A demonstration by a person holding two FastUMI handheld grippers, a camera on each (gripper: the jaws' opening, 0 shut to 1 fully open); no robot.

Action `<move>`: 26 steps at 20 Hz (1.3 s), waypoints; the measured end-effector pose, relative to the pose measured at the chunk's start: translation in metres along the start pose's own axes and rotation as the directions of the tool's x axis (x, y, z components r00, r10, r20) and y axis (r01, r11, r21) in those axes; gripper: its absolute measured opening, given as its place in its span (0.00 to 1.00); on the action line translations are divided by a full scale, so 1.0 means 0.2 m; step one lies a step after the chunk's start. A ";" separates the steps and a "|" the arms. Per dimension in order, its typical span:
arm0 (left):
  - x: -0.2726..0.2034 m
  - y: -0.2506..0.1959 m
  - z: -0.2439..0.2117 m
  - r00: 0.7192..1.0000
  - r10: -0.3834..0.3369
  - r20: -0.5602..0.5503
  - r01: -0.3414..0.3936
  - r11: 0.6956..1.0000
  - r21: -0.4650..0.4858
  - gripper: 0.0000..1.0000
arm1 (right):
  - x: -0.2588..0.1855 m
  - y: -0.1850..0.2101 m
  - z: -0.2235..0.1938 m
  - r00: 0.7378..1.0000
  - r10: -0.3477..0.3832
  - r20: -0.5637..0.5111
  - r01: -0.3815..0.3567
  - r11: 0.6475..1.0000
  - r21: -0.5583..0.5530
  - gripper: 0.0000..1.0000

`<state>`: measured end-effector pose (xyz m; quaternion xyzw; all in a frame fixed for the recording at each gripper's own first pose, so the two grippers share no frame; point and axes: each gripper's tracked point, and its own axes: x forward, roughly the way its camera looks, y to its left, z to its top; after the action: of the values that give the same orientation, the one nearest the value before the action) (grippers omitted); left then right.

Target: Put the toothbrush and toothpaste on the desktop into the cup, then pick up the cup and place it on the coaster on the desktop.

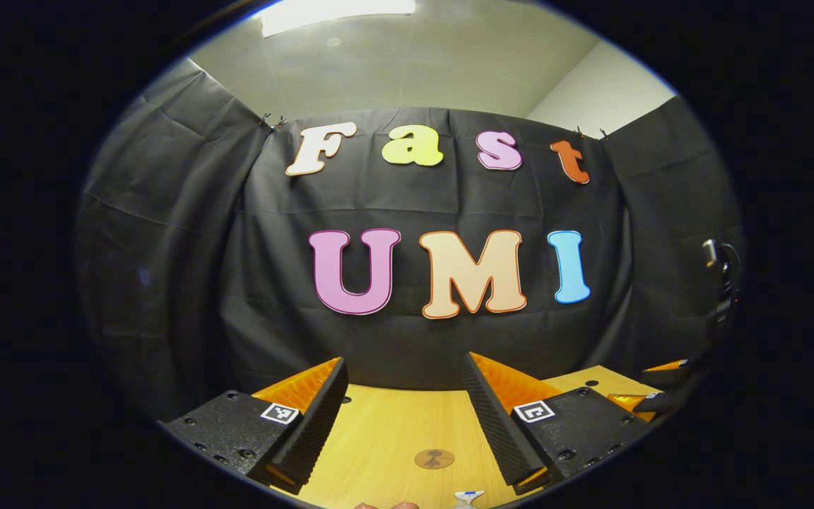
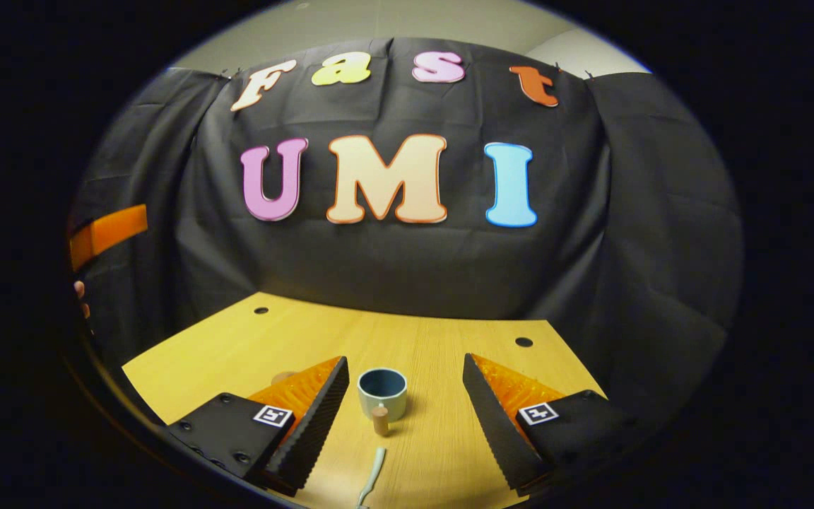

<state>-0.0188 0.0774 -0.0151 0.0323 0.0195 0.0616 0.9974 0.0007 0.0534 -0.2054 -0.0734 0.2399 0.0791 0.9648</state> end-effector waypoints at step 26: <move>-0.14 0.30 -0.35 0.974 0.167 -0.156 -0.168 0.986 0.011 0.94 | 0.19 0.16 -1.21 0.570 0.084 -0.818 -0.083 0.996 0.044 0.98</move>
<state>-0.0573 0.1374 -0.0795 0.0279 0.0946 0.1478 0.9841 -0.0827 0.0457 -0.4386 -0.0898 0.6612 0.0818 0.7403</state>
